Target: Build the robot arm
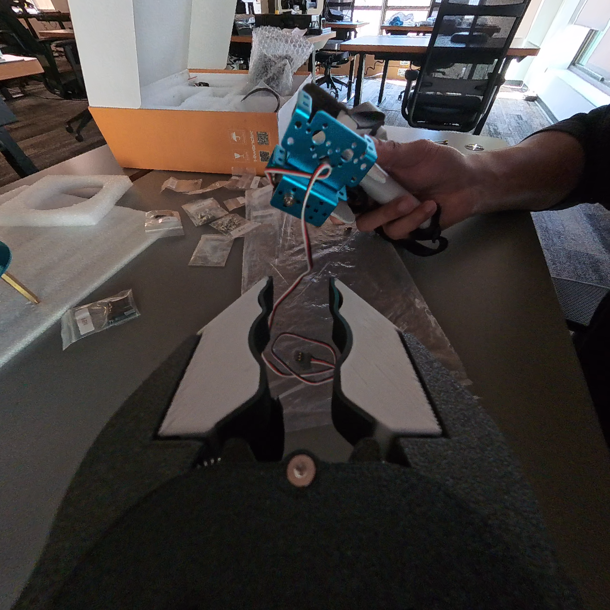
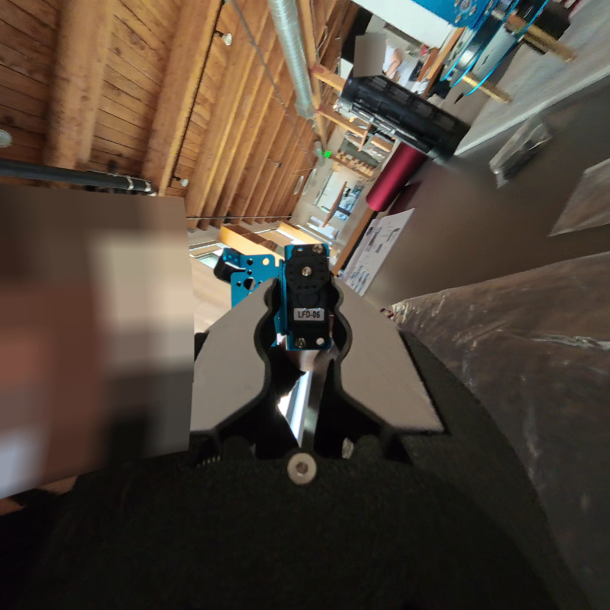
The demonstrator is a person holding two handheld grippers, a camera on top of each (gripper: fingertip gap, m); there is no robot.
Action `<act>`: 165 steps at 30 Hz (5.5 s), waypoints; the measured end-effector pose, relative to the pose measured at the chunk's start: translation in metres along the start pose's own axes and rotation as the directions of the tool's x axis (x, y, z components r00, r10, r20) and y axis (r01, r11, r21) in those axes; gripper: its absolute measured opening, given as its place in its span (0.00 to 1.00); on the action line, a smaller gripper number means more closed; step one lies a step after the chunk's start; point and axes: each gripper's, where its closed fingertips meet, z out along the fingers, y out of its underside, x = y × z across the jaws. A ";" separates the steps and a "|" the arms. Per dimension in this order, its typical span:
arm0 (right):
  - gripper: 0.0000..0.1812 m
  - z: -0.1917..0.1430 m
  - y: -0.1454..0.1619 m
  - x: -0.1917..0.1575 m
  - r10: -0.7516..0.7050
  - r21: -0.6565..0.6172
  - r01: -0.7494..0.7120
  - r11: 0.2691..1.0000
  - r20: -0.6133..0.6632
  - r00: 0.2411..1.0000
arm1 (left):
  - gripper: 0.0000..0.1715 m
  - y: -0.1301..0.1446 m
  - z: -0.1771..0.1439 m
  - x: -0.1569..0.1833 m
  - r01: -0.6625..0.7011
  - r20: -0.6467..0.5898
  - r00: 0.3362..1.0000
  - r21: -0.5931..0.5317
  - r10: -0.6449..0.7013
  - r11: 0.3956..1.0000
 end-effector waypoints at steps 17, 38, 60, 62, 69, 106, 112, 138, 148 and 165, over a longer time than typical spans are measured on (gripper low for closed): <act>0.15 -0.001 0.001 -0.002 -0.165 -0.055 0.160 0.986 -0.107 0.981 | 0.19 0.003 0.001 0.000 -0.014 0.003 1.000 -0.018 0.014 1.000; 0.16 0.001 0.002 -0.016 -0.448 -0.137 0.429 0.893 -0.165 0.879 | 0.19 0.001 -0.001 0.000 -0.023 0.009 1.000 -0.016 0.023 1.000; 0.15 -0.019 0.002 0.071 -0.843 -0.685 0.491 0.538 -0.448 0.298 | 0.22 0.071 -0.287 -0.039 0.147 0.759 0.604 0.192 -0.242 0.970; 0.15 -0.023 0.001 0.076 -0.864 -0.719 0.482 0.502 -0.448 0.232 | 0.22 0.074 -0.285 -0.040 0.178 0.736 0.623 0.198 -0.266 0.964; 0.15 -0.024 0.005 0.076 -0.834 -0.690 0.471 0.551 -0.474 0.282 | 0.22 0.076 -0.289 -0.050 0.199 0.747 0.591 0.232 -0.305 0.952; 0.16 -0.040 -0.001 0.079 -0.861 -0.727 0.462 0.508 -0.446 0.244 | 0.21 0.061 -0.316 -0.052 0.063 0.819 0.483 0.321 -0.310 0.945; 0.16 -0.039 0.001 0.079 -0.879 -0.748 0.464 0.475 -0.424 0.218 | 0.21 0.061 -0.315 -0.051 0.060 0.823 0.481 0.312 -0.301 0.948; 0.19 -0.040 0.029 0.070 -0.820 -0.755 0.348 0.556 -0.430 0.377 | 0.21 0.060 -0.311 -0.049 0.033 0.845 0.471 0.270 -0.253 0.962; 0.17 -0.056 0.051 0.054 -0.740 -0.774 0.246 0.583 -0.380 0.555 | 0.21 0.060 -0.310 -0.048 0.026 0.852 0.467 0.256 -0.238 0.966; 0.15 -0.056 0.002 0.029 -0.828 -0.693 0.461 0.554 -0.406 0.385 | 0.21 0.057 -0.308 -0.046 0.000 0.860 0.466 0.235 -0.208 0.972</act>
